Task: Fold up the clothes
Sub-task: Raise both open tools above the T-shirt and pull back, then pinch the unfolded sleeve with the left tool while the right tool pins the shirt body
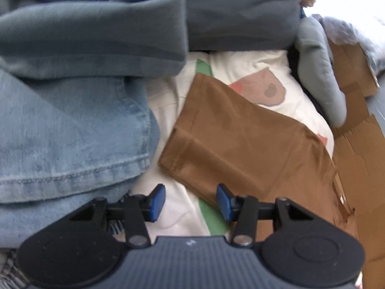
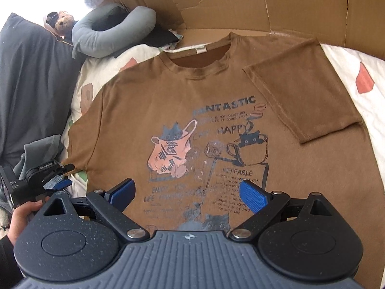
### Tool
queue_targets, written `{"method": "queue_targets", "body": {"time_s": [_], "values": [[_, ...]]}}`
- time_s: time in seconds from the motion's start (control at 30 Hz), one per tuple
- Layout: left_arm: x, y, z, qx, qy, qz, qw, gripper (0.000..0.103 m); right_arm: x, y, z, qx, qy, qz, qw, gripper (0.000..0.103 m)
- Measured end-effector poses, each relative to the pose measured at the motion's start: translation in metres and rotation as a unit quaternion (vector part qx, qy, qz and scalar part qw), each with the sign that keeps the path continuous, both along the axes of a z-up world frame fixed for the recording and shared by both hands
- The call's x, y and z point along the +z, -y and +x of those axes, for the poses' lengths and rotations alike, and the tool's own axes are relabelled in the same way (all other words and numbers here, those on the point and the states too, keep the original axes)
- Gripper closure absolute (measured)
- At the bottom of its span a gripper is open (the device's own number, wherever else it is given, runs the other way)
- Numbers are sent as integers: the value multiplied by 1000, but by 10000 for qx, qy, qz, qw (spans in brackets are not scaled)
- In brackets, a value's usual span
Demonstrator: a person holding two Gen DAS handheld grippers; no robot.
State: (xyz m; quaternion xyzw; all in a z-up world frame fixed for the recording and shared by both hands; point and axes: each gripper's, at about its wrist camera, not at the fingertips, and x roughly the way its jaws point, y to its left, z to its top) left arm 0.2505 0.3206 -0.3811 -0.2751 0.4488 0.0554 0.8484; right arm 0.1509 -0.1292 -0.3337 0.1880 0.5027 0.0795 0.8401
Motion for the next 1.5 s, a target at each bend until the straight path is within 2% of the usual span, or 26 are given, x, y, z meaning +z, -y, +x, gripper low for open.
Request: {"method": "queue_targets", "body": {"time_s": [0.3,0.4,0.43,0.5,0.67,0.83,0.87,1.0,1.2,1.3,1.5], "values": [[-14,-8,2,308,421,-153,9985,54,-14,-3,-4,17,-165,-33,9999,6],[-14,-12,0,487,529,-243,9971,67,-18,-5,-4,30,-193,-34,9998,6],[-14,-14,-2,535,563,-280,9966,77,-20,-7,-3,37,-193,-27,9998,6],[-14,-18,-4,598,620,-340,9957,88,-23,-11,-1,34,-163,36,9999,6],[-10,-18,-8,468,807,-268,9953,95,-34,-28,3,252,-40,199,9995,6],[2,-18,-9,355,969,-218,9944,96,-48,-49,11,458,-65,533,9975,13],[5,-18,-8,308,987,-188,9945,96,-49,-55,13,524,-61,528,9972,17],[13,-16,-3,150,1080,-229,9938,96,-59,-78,22,723,-93,535,9959,21],[23,-12,3,-119,1110,-205,9935,96,-74,-119,30,1167,-105,590,9914,33],[25,-13,9,-208,1114,-235,9933,96,-81,-134,30,1191,-142,699,9903,35],[27,-12,11,-328,1169,-315,9921,96,-96,-152,36,1097,-241,854,9900,48]]}}
